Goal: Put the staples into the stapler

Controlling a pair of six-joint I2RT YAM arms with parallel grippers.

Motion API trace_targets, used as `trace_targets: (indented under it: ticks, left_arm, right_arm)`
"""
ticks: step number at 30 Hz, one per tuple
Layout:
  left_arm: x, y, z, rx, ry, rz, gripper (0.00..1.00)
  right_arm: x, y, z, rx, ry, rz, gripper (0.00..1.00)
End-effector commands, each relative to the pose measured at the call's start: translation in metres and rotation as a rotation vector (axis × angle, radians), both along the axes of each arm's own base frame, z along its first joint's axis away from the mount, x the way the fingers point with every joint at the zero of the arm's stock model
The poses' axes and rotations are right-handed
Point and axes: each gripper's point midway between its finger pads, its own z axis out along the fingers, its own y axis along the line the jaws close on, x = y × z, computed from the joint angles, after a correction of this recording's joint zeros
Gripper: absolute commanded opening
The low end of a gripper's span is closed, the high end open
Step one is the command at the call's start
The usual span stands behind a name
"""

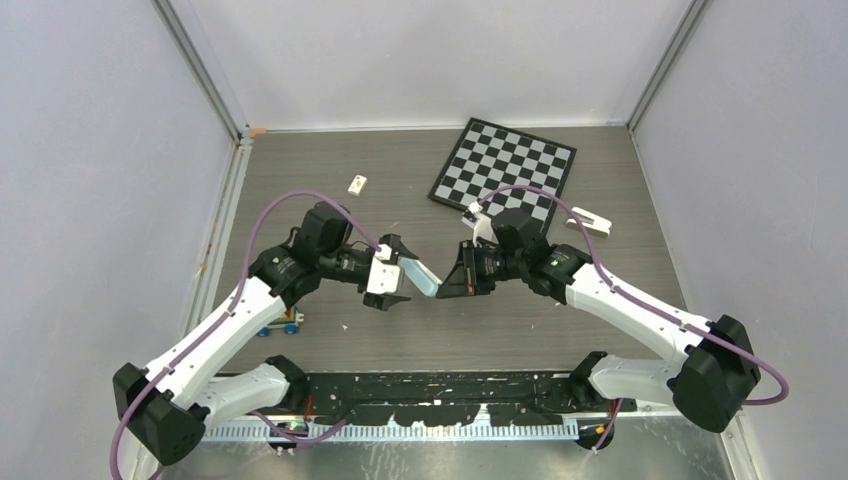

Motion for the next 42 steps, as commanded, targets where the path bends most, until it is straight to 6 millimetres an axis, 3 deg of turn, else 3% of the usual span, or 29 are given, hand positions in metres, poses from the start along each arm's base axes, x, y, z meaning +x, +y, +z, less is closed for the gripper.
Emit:
trace_targets:
  ticks: [1,9,16,18,22,26,31,37,42]
  left_arm:
    - [0.001,-0.014,0.012,-0.036,-0.015,-0.042,0.76]
    - [0.003,-0.033,0.004,-0.017,-0.021,-0.085,0.74]
    - [-0.006,-0.039,0.001,-0.014,0.0,-0.142,0.58]
    - [-0.009,-0.039,0.002,-0.017,0.01,-0.154,0.49]
    - [-0.011,-0.034,0.004,0.0,0.015,-0.144,0.17]
    - [-0.013,-0.03,0.011,-0.002,0.032,-0.119,0.01]
    - [-0.007,-0.028,0.028,-0.038,0.045,-0.04,0.0]
    - [0.021,-0.021,0.058,-0.183,0.07,0.181,0.0]
    - [0.049,-0.008,0.079,-0.304,0.246,0.379,0.0]
  right_arm:
    - [-0.001,0.011,0.032,0.089,-0.035,0.039,0.01]
    - [-0.005,0.013,0.034,0.114,-0.021,0.061,0.01]
    - [-0.008,0.012,0.029,0.116,-0.029,0.078,0.0]
    - [-0.01,0.013,0.027,0.128,-0.026,0.095,0.01]
    - [-0.007,0.013,0.016,0.107,-0.018,0.085,0.01]
    - [0.005,0.009,0.001,0.099,-0.055,0.047,0.0]
    - [0.012,0.01,-0.006,0.209,-0.032,0.014,0.01]
    - [0.01,0.01,-0.027,0.216,-0.007,0.017,0.0]
    - [0.01,0.017,-0.035,0.27,0.043,0.027,0.01]
